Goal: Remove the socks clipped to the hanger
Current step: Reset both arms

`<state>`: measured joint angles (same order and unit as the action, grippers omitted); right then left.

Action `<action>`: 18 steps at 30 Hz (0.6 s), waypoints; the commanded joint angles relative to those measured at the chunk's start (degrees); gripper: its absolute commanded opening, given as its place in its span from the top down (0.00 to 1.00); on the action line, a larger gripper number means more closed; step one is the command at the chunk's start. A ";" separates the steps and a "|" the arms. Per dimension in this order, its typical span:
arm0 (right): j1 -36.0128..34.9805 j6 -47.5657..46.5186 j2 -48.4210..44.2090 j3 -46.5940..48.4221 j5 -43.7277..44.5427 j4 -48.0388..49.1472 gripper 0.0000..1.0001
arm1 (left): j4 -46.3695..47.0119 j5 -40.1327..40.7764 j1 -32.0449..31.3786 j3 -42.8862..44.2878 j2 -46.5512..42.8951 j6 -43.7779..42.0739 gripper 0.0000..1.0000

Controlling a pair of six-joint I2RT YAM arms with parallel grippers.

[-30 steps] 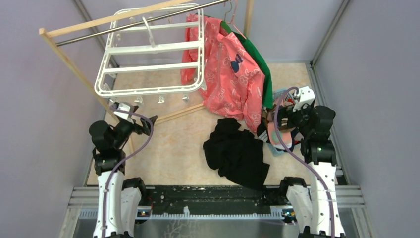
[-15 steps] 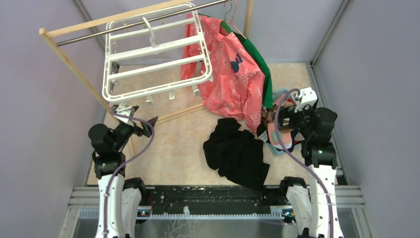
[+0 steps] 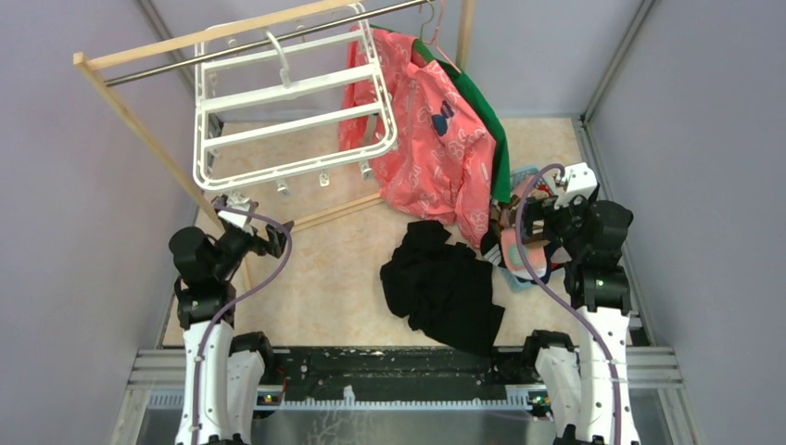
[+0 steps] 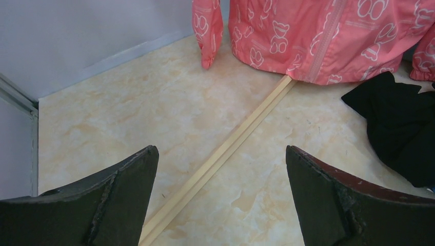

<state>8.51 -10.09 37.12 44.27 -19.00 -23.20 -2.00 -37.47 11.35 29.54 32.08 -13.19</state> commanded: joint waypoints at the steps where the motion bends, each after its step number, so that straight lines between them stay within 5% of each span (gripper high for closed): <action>1: 0.80 -0.81 -0.42 0.46 0.04 2.38 0.02 | -1.72 0.46 0.22 1.08 -0.20 -2.03 0.01; 18: 0.80 -0.99 -1.04 0.29 -0.45 2.37 0.02 | -3.23 0.61 0.27 2.16 0.09 -2.02 0.01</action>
<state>8.51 -10.31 36.73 44.25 -19.16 -23.20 -5.08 -36.60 11.38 30.09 32.21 -14.76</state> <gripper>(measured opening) 0.985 0.989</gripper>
